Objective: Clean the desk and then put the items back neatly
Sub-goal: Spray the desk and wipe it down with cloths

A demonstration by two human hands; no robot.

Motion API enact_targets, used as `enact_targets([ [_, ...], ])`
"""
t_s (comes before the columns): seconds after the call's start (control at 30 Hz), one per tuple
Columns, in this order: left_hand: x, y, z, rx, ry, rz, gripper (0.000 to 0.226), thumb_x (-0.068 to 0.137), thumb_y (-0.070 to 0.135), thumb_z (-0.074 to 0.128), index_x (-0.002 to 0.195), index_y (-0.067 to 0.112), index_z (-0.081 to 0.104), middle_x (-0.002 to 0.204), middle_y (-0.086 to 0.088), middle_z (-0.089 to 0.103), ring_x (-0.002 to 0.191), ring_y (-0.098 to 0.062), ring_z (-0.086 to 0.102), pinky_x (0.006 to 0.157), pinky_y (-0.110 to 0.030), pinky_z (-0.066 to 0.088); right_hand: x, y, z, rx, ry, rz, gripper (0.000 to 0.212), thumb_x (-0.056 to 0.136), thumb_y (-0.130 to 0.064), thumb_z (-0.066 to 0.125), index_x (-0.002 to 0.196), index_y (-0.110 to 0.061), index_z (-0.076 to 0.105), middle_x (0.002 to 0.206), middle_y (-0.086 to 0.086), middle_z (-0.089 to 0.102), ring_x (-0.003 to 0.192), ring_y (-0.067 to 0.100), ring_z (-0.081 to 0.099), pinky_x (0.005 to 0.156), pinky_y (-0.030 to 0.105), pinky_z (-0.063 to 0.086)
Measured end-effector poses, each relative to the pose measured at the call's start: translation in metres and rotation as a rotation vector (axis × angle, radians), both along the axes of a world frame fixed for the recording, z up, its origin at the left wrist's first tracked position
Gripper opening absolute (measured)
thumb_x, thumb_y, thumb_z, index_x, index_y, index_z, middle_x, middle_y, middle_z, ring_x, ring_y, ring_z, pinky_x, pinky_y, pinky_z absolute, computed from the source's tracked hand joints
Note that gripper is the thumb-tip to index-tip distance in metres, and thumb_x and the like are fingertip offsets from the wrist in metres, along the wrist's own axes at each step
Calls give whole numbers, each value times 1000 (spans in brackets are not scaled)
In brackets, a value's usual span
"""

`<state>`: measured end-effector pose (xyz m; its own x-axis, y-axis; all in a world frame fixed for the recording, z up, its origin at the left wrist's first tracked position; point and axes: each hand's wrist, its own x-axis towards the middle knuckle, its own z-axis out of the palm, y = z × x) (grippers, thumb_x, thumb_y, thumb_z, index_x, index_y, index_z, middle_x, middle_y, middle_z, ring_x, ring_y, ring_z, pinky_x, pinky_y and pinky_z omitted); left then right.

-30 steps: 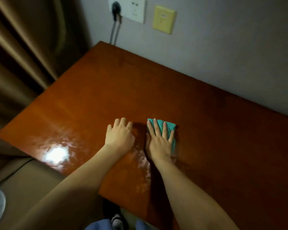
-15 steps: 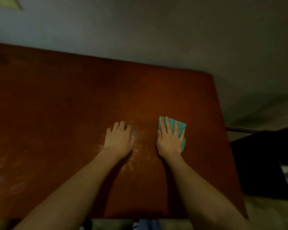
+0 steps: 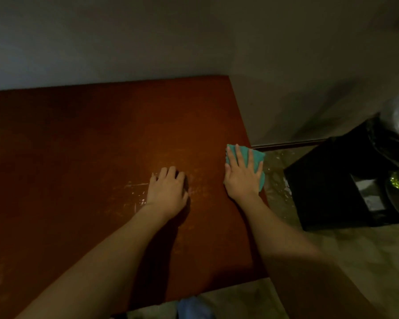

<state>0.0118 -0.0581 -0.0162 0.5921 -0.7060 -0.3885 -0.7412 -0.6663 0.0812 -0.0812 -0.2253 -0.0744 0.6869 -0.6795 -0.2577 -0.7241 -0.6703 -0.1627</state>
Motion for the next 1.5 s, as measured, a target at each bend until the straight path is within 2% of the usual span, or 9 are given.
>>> enact_targets([
  [0.33, -20, 0, 12, -45, -24, -45, 48, 96, 36, 41, 140, 17, 34, 143, -7, 33, 133, -24, 30, 110, -41, 29, -40, 25, -1, -2, -13, -153, 52, 103, -38, 13, 150, -34, -8, 159, -10, -12, 146, 26, -13, 114, 57, -7],
  [0.47, -13, 24, 9, -71, -12, -3, 47, 96, 35, 39, 139, 17, 35, 144, -6, 33, 134, -24, 29, 109, -41, 29, -36, 56, 1, -11, 11, -204, 52, 103, -38, 11, 149, -33, -13, 158, -10, -16, 145, 27, -15, 112, 55, -13],
  [0.63, 9, 83, 5, -80, -10, 99, 45, 96, 35, 37, 138, 17, 37, 141, -6, 35, 130, -23, 32, 106, -40, 32, -9, 112, 1, -1, 25, -147, 53, 103, -39, 11, 147, -34, -16, 157, -12, -16, 145, 27, -16, 111, 55, -14],
  [0.73, 29, 132, 2, -65, -21, 182, 46, 97, 35, 36, 139, 16, 36, 142, -7, 35, 130, -24, 32, 104, -39, 33, 16, 160, 1, -8, 20, -86, 53, 103, -39, 12, 143, -34, -21, 157, -11, -17, 145, 28, -16, 110, 56, -15],
  [0.9, 59, 234, -2, -66, -27, 319, 47, 96, 34, 37, 141, 18, 35, 144, -6, 33, 132, -24, 31, 105, -40, 32, 67, 249, 4, 18, 29, 30, 53, 103, -39, 12, 148, -33, -15, 158, -10, -16, 145, 28, -17, 110, 56, -16],
  [1.2, 120, 464, -1, -19, -37, 570, 48, 99, 33, 34, 144, 19, 29, 147, -7, 28, 136, -27, 25, 107, -42, 29, 173, 468, 8, 27, 12, 319, 54, 103, -38, 12, 148, -31, -17, 158, -7, -18, 143, 30, -21, 113, 59, -12],
  [1.3, 142, 545, -4, 18, -43, 644, 47, 97, 32, 36, 142, 18, 32, 142, -8, 32, 131, -28, 29, 102, -42, 32, 212, 541, 7, 13, 0, 426, 55, 102, -39, 12, 148, -31, -17, 157, -7, -18, 143, 32, -21, 113, 61, -7],
  [1.5, 175, 668, -6, 53, -65, 816, 45, 95, 31, 40, 137, 16, 37, 137, -7, 38, 127, -28, 33, 99, -41, 34, 281, 665, 5, -28, -22, 614, 56, 102, -39, 14, 149, -29, -16, 158, -4, -16, 144, 35, -17, 112, 60, -11],
])
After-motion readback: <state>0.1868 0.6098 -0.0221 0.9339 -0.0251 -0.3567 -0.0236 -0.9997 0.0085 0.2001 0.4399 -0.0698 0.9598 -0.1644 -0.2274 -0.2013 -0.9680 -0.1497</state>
